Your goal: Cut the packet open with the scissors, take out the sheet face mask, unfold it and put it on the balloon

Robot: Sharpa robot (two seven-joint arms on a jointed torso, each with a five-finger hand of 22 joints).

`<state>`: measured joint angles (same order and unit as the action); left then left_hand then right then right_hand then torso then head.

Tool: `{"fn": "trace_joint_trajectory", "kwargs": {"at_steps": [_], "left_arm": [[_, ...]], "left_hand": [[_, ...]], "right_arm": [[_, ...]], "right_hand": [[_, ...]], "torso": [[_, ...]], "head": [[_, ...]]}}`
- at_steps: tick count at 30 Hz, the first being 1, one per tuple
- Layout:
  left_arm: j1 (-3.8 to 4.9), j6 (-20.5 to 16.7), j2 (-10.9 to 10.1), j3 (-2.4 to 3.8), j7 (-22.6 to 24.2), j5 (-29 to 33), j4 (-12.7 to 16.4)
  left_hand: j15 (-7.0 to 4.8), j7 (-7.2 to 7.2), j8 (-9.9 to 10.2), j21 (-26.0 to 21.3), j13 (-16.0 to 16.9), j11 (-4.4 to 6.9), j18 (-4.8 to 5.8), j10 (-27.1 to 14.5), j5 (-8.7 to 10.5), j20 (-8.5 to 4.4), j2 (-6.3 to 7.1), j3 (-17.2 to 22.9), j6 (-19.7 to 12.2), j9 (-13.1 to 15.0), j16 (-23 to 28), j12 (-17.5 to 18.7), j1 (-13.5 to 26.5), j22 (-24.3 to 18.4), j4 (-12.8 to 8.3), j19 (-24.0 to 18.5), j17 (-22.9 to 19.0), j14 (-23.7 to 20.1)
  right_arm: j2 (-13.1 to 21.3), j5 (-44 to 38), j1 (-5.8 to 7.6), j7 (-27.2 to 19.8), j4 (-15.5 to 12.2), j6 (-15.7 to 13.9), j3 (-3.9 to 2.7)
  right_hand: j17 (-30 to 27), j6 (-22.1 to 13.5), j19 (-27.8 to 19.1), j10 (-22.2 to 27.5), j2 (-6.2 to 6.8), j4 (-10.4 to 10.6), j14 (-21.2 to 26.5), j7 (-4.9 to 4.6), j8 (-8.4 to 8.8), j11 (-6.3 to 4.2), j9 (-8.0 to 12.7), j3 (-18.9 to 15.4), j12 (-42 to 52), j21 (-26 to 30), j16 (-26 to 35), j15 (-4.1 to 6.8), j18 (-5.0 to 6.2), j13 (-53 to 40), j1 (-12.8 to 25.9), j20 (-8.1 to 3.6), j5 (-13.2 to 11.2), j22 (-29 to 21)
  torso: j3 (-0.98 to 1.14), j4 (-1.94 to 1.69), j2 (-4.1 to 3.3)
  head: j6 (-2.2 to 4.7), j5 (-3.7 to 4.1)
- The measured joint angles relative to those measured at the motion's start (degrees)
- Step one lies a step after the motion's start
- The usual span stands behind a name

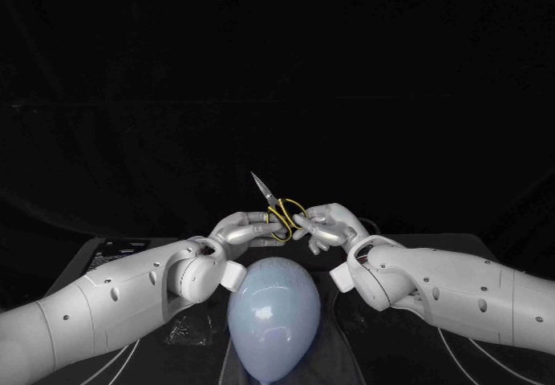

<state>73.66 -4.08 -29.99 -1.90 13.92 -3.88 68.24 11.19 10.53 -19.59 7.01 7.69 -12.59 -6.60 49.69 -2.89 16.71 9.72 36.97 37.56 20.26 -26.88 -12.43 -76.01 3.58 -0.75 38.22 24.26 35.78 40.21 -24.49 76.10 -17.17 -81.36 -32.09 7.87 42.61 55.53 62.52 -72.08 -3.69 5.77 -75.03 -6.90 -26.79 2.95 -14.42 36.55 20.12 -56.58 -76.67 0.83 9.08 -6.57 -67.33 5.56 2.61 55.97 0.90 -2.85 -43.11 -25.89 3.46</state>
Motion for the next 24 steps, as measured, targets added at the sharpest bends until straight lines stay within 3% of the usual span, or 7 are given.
{"fn": "trace_joint_trajectory", "kwargs": {"at_steps": [3,5,8,14,17,19,24], "left_arm": [[0.03,0.2,0.0,0.02,-0.1,-0.2,0.1],[0.05,0.3,-0.1,0.05,-0.1,-0.3,0.2],[0.06,0.7,-0.1,0.06,-0.1,-0.7,0.2],[0.06,1.5,-0.4,0.06,-0.3,-1.2,0.2],[0.06,2.0,-0.7,0.06,-0.3,-1.5,0.2],[0.06,2.4,-0.8,0.06,-0.3,-1.5,0.2],[0.06,3.4,-1.4,0.04,-0.2,-1.6,0.2]], "left_hand": [[0.69,-0.28,0.0,-1.8,-0.7,-0.46,0.86,-2.2,0.01,0.04,0.42,-0.6,-1.0,-0.3,0.4,0.0,-0.4,-0.4,-0.6,-5.7,-0.7,-2.9],[1.08,-0.32,0.0,-2.9,-1.1,-0.75,0.9,-3.2,0.03,0.02,1.32,-1.1,-1.6,-0.5,0.7,0.0,-0.3,-0.7,-1.1,-9.8,-1.3,-4.3],[1.56,-0.43,0.0,-3.9,-1.6,-1.15,1.82,-4.0,0.04,0.0,1.27,-1.6,-2.2,-0.7,1.0,0.0,-0.8,-1.0,-1.6,-13.6,-2.0,-5.7],[2.48,-0.69,0.0,-4.6,-2.5,-1.63,1.79,-6.4,0.04,-0.01,1.21,-2.3,-3.9,-1.3,2.3,0.0,-1.5,-1.2,-2.9,-18.2,-3.8,-9.3],[2.83,-0.82,0.0,-4.6,-3.1,-1.73,0.89,-8.2,0.04,0.05,0.99,-2.9,-5.1,-1.6,2.7,-0.4,-1.7,-1.3,-3.5,-20.0,-4.7,-11.4],[3.06,-0.88,0.0,-4.6,-3.3,-1.88,0.87,-8.9,0.04,-0.04,1.23,-3.6,-5.8,-1.8,2.7,-0.4,-1.9,-1.4,-3.7,-20.7,-5.0,-12.1],[2.86,-1.09,-0.8,-4.6,-3.5,-1.18,0.87,-9.9,0.04,-0.02,1.23,-4.9,-6.2,-1.8,2.7,-0.9,-1.9,-1.4,-3.4,-21.3,-5.6,-12.9]], "right_arm": [[0.1,0.1,-0.03,0.0,-0.1,0.0,0.0],[0.1,0.3,-0.06,0.0,-0.2,0.0,0.02],[0.2,0.8,-0.11,0.0,-0.4,0.0,0.06],[0.5,2.1,-0.15,0.0,-0.9,0.0,0.05],[0.7,2.7,-0.18,0.0,-1.1,0.0,0.04],[0.7,3.0,-0.19,0.0,-1.1,0.0,0.04],[1.0,3.6,-0.2,0.0,-0.9,0.0,0.03]], "right_hand": [[0.2,0.0,0.0,0.0,0.0,0.0,0.0,0.0,-0.05,0.01,-0.1,0.0,0.0,0.0,0.0,-0.01,-0.25,0.0,0.0,0.0,0.0,0.1],[0.2,0.0,0.0,0.0,0.0,0.0,0.0,0.0,-0.24,0.02,-0.1,0.0,-0.2,0.0,0.0,-0.01,-0.26,-0.1,0.0,0.0,0.0,0.1],[0.5,0.0,0.4,-0.1,0.0,0.0,0.0,0.0,-0.28,-0.09,-0.2,0.0,-0.2,-0.3,0.0,-0.02,-0.27,-0.1,0.0,-0.01,0.0,0.2],[0.6,0.0,0.4,-0.2,0.01,0.0,-0.3,-0.04,-0.27,-0.19,-0.3,0.0,-0.2,-0.3,-0.2,0.1,-0.29,-0.1,0.0,-0.01,0.0,0.3],[0.6,-0.1,0.4,-0.2,0.01,0.0,-0.3,-0.05,-0.27,-0.18,-0.3,0.0,-0.2,-0.3,-0.2,0.09,-0.3,-0.1,0.0,-0.01,0.0,0.3],[0.6,-0.1,0.4,-0.2,0.02,0.0,-0.3,-0.06,-0.26,-0.18,-0.3,0.0,-0.2,-0.3,-0.2,0.09,-0.3,-0.1,0.0,-0.01,0.0,0.3],[0.6,-0.1,0.4,-0.2,0.09,-0.3,-0.3,-0.07,-0.24,-0.18,-0.4,0.3,-0.2,-0.3,-0.2,0.08,-0.33,-0.2,0.1,-0.01,0.0,0.4]], "torso": [[-0.02,-0.01,-0.01],[-0.03,-0.02,-0.01],[-0.03,-0.03,-0.01],[-0.04,-0.03,-0.02],[-0.04,-0.03,-0.01],[-0.04,-0.03,-0.01],[-0.04,-0.01,-0.01]], "head": [[-0.1,0.02],[-0.13,0.04],[-0.15,0.1],[-0.2,0.13],[-0.2,0.13],[-0.21,0.13],[-0.27,0.15]]}}
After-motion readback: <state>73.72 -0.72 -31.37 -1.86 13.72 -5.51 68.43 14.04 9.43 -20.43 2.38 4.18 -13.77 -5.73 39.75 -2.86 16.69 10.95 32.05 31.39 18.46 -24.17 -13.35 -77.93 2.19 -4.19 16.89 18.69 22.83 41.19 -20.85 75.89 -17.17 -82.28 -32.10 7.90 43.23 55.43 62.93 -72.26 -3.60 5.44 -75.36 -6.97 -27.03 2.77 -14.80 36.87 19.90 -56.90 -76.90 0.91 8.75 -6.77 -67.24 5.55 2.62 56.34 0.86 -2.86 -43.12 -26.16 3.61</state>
